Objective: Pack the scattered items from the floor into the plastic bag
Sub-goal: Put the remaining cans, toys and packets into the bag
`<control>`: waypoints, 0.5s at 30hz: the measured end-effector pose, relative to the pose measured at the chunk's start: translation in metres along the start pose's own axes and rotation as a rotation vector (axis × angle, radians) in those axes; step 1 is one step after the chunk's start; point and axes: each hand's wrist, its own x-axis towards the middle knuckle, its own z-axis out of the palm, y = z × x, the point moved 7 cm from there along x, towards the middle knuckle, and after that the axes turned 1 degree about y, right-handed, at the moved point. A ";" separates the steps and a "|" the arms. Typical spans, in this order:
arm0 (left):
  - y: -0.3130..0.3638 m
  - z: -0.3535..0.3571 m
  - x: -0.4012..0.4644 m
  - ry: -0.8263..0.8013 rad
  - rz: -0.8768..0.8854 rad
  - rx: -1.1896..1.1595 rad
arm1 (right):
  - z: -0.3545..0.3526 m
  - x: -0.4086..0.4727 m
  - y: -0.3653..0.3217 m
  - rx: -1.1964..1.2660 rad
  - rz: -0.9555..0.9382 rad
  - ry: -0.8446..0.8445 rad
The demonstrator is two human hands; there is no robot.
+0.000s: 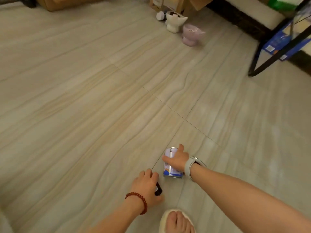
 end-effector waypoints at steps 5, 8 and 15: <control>-0.003 -0.007 0.001 0.057 -0.003 -0.045 | 0.005 0.003 -0.004 0.057 -0.059 0.051; -0.028 -0.039 -0.016 0.157 -0.085 -0.190 | 0.003 -0.003 -0.019 0.088 -0.132 0.012; -0.080 -0.152 -0.146 0.714 -0.130 -0.342 | 0.011 -0.082 -0.139 0.219 -0.571 -0.075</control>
